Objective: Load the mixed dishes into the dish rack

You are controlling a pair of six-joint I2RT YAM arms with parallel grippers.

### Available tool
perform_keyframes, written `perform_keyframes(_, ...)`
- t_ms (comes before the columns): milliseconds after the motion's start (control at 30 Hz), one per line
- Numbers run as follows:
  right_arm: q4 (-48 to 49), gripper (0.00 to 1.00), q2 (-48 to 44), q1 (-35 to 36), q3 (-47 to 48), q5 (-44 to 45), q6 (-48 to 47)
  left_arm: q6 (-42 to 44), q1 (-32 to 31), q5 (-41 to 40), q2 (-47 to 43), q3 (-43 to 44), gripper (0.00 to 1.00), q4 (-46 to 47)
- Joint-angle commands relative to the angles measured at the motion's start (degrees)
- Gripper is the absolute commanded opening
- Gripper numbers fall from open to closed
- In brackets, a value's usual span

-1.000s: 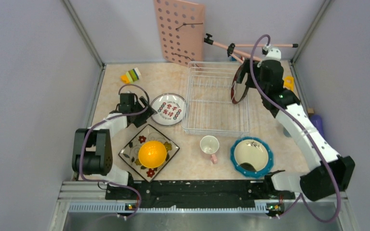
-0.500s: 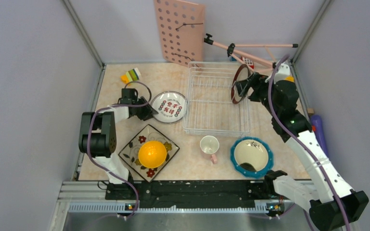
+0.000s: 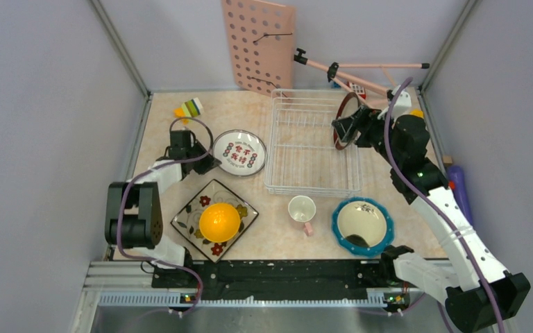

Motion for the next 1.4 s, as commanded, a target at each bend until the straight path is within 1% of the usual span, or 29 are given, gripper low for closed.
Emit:
perform_keyframes(0, 1.49, 0.81, 0.59, -0.14, 0.17, -1.79, -0.24, -0.55, 0.3, -5.21, -8.76, -2.05, 0.0, 0.25)
perform_keyframes(233, 1.83, 0.81, -0.22, -0.09, 0.03, -2.53, 0.81, 0.03, 0.3, -7.44, -21.76, -0.92, 0.0, -4.67)
perform_keyframes(467, 2.26, 0.8, -0.19, -0.15, 0.04, -4.77, 2.24, -1.75, 0.29, -7.27, -33.08, -1.46, 0.0, -4.9)
perform_keyframes(533, 2.85, 0.8, -0.12, -0.12, 0.17, -5.59, 2.84, -1.97, 0.25, -5.48, -35.41, -1.55, 0.0, -4.36)
perform_keyframes(633, 4.13, 0.8, 0.26, -0.09, 0.38, -7.17, 3.92, -2.57, 0.29, 1.14, -37.78, -2.06, 0.0, -0.07)
perform_keyframes(667, 4.59, 0.8, 0.43, -0.07, 0.47, -7.83, 4.25, -3.06, 0.25, 4.1, -38.08, -2.64, 0.0, 2.21)
perform_keyframes(833, 8.18, 0.8, 1.68, -0.07, 0.32, -12.68, 7.15, -8.17, 0.23, 16.16, -37.64, -7.66, 0.0, 20.91)
perform_keyframes(900, 10.57, 0.8, 2.67, -0.12, 0.3, -16.22, 8.47, -11.11, 0.13, 19.35, -36.85, -9.53, 0.0, 28.54)
perform_keyframes(967, 12.73, 0.8, 3.9, -0.06, 0.39, -19.39, 10.12, -13.25, -0.49, 20.64, -35.73, -10.45, 0.0, 33.22)
perform_keyframes(1033, 14.63, 0.8, 5.04, 0.25, 0.46, -21.07, 11.65, -13.27, -1.45, 20.34, -34.37, -10.02, 0.0, 32.84)
perform_keyframes(1100, 16.58, 0.77, 6.24, 0.72, 0.44, -22.0, 12.94, -13.0, -2.43, 20.39, -32.84, -8.92, 0.0, 31.48)
perform_keyframes(1200, 17.69, 0.76, 9.57, 2.31, 1.85, -22.34, 14.06, -13.44, -4.36, 21.59, -30.61, -8.11, 0.0, 32.29)
perform_keyframes(1367, 16.14, 0.75, 13.53, 6.48, 4.69, -18.77, 12.68, -13.55, -8.3, 20.23, -29.01, -7.4, 0.0, 33.85)
